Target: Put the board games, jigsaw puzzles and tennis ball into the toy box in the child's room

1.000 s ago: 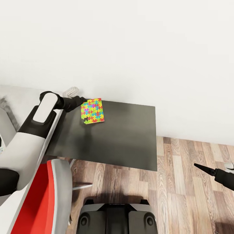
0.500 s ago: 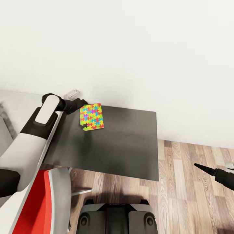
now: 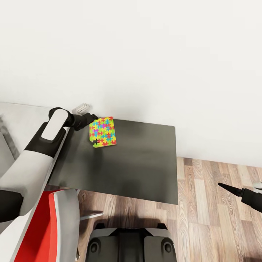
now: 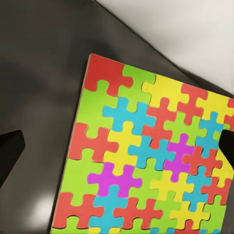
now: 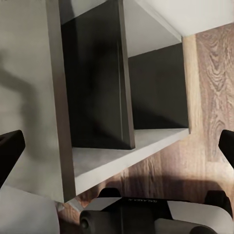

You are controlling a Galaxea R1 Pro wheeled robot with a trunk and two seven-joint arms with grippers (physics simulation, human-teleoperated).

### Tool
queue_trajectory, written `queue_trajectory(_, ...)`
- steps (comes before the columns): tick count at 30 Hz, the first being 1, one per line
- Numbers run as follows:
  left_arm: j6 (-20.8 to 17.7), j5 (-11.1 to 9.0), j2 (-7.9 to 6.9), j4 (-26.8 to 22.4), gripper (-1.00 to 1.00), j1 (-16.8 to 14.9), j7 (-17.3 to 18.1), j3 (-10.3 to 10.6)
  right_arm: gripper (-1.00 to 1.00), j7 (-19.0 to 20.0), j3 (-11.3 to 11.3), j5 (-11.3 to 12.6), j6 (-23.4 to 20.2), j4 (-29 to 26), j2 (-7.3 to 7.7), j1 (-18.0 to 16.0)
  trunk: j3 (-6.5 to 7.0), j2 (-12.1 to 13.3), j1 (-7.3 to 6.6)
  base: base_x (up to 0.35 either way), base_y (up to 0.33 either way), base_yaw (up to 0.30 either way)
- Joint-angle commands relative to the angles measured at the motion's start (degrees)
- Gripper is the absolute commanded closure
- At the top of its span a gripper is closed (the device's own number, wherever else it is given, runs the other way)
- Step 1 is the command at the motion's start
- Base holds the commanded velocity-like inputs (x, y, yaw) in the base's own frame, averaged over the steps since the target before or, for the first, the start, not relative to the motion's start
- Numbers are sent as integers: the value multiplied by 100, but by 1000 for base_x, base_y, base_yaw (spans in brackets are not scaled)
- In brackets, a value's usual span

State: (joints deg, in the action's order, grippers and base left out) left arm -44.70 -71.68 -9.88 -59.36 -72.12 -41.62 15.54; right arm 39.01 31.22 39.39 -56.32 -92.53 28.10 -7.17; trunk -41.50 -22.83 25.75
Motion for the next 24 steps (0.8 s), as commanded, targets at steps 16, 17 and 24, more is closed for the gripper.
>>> queue_trajectory(16, 66, -40, 19, 397, -100, 2, -5, 24, -100, 31, 7, -19, -29, -2, 26, -4, -7, -9, 3, 3, 0, 0)
queue_trajectory(17, 69, -38, 23, 448, -100, 3, 0, 24, -100, 32, 7, -17, -29, 0, 27, -4, -7, -9, 3, 0, 0, 0)
queue_trajectory(24, 78, -33, 32, 603, -100, -1, 35, 31, -100, 31, 7, -18, -28, -1, 28, -4, -7, -9, 3, 0, 0, 0)
